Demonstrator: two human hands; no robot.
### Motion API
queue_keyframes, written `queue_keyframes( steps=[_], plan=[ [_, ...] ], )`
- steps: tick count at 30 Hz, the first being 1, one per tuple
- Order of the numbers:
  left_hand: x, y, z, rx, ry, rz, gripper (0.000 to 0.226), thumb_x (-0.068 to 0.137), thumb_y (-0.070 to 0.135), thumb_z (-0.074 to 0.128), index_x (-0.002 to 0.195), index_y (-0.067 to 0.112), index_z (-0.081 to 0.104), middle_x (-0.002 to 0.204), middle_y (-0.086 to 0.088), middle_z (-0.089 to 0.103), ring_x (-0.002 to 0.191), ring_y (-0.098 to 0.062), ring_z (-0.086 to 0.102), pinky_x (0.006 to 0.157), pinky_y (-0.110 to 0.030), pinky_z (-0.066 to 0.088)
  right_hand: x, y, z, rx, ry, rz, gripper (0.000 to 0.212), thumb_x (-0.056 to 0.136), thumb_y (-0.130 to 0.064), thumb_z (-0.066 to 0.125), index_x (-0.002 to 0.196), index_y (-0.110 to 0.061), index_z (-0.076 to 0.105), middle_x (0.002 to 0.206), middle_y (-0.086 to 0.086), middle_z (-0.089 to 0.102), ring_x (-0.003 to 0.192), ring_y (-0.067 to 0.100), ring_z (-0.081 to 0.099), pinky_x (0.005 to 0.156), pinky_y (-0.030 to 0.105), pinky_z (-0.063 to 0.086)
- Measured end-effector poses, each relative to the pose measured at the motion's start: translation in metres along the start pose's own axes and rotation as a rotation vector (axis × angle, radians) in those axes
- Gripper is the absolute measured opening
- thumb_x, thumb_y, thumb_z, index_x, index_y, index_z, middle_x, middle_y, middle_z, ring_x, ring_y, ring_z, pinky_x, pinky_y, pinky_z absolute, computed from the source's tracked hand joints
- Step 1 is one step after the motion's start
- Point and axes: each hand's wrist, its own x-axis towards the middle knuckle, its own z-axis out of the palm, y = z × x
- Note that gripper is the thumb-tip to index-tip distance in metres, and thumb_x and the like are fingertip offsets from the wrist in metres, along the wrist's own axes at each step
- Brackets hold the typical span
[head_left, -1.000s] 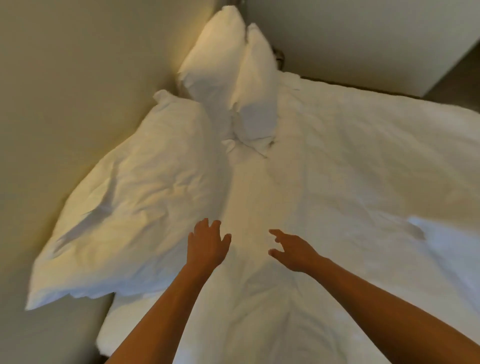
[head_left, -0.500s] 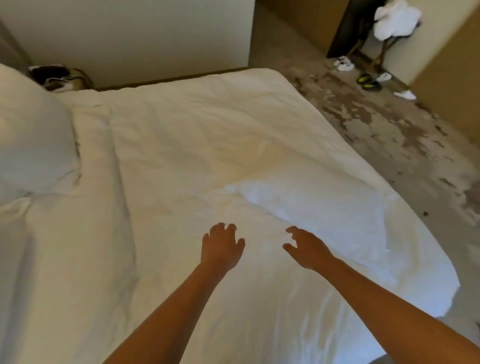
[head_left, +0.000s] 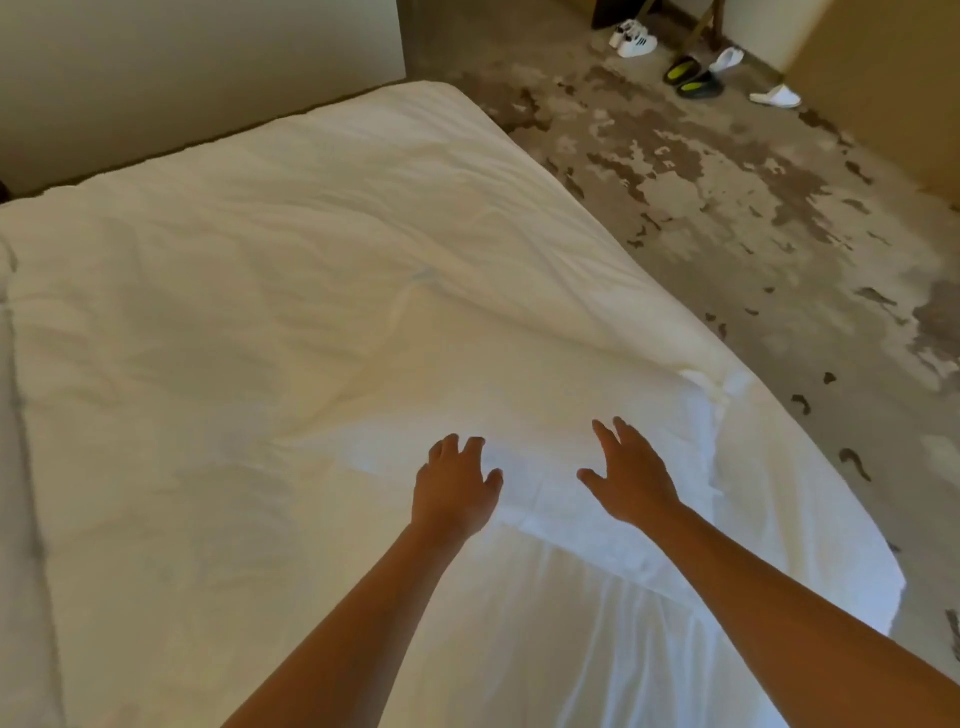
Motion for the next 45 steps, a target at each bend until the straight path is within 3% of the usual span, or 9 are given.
queue_keyframes(
  steps=[5,11,18,22,27,32,36,40,45],
  plan=[
    [0.084,0.012,0.016,0.084,0.036,0.036,0.068,0.100,0.051,0.047,0.160,0.027,0.024,0.171,-0.010,0.011,0.158,-0.029,0.006,0.124,-0.049,0.023,0.036,0.013,0.032,-0.011,0.032,-0.045,0.067,0.100,-0.064,0.046,0.159,-0.031,0.039,0.168,0.006,0.032,0.153,0.027,0.034,0.121,0.042,0.035],
    [0.148,0.001,0.044,0.269,0.000,0.050,0.069,0.094,0.066,0.043,0.155,0.038,0.026,0.171,-0.006,-0.006,0.157,-0.034,-0.011,0.118,-0.071,0.008,0.081,0.014,0.023,-0.016,0.315,-0.047,0.046,0.100,-0.058,0.047,0.124,-0.022,0.062,0.109,0.005,0.066,0.101,0.029,0.067,0.077,0.040,0.057],
    [0.130,-0.048,0.081,0.316,-0.018,0.024,0.072,0.094,0.066,0.042,0.157,0.037,0.023,0.171,-0.008,-0.005,0.158,-0.032,-0.007,0.115,-0.072,0.018,0.189,0.007,0.001,0.021,0.298,-0.025,0.073,0.098,-0.066,0.045,0.151,-0.015,0.047,0.154,0.016,0.048,0.142,0.035,0.044,0.121,0.049,0.030],
    [0.126,-0.066,0.082,0.308,-0.031,0.045,0.072,0.094,0.066,0.045,0.157,0.037,0.024,0.171,-0.008,-0.003,0.158,-0.030,-0.004,0.115,-0.071,0.021,0.210,-0.004,0.027,-0.063,0.195,0.032,0.094,0.088,-0.088,0.016,0.158,-0.027,0.034,0.161,0.014,0.042,0.138,0.039,0.048,0.113,0.052,0.034],
    [0.117,-0.067,0.082,0.275,-0.050,0.026,0.072,0.092,0.062,0.053,0.155,0.039,0.027,0.170,-0.005,-0.003,0.158,-0.029,-0.004,0.116,-0.071,0.020,0.192,-0.011,0.052,-0.135,0.266,0.066,0.094,0.085,-0.091,0.008,0.146,-0.030,0.047,0.112,0.014,0.074,0.105,0.039,0.061,0.092,0.049,0.042],
    [0.099,-0.064,0.050,0.165,-0.097,-0.012,0.055,0.093,0.048,0.061,0.144,0.034,0.048,0.166,-0.002,0.021,0.152,-0.026,0.023,0.111,-0.054,0.041,0.143,-0.023,0.056,-0.130,0.325,0.021,0.080,0.092,-0.084,0.022,0.137,-0.027,0.055,0.104,0.012,0.076,0.099,0.038,0.064,0.086,0.047,0.045],
    [0.084,-0.035,0.019,0.101,0.135,0.080,0.062,0.091,0.047,0.063,0.146,0.025,0.045,0.160,-0.005,0.032,0.146,-0.028,0.032,0.102,-0.045,0.048,0.089,-0.032,0.058,-0.096,0.323,-0.017,0.072,0.093,-0.077,0.031,0.138,-0.026,0.055,0.106,0.009,0.074,0.100,0.036,0.061,0.090,0.047,0.043],
    [0.082,0.007,-0.008,0.224,0.205,0.266,0.077,0.091,0.048,0.061,0.157,0.022,0.030,0.169,-0.015,0.011,0.157,-0.034,0.006,0.122,-0.052,0.025,0.026,-0.043,0.056,-0.084,0.337,-0.059,0.072,0.094,-0.076,0.039,0.139,-0.023,0.057,0.098,0.006,0.073,0.094,0.033,0.062,0.089,0.046,0.044],
    [0.073,0.020,-0.026,0.546,-0.051,0.379,0.074,0.096,0.045,0.055,0.160,0.028,0.022,0.170,-0.012,0.006,0.158,-0.029,-0.002,0.123,-0.063,0.003,-0.046,-0.054,0.052,-0.109,0.372,-0.138,0.067,0.089,-0.075,0.047,0.117,-0.018,0.066,0.082,0.002,0.072,0.085,0.029,0.064,0.081,0.043,0.047]
  ],
)
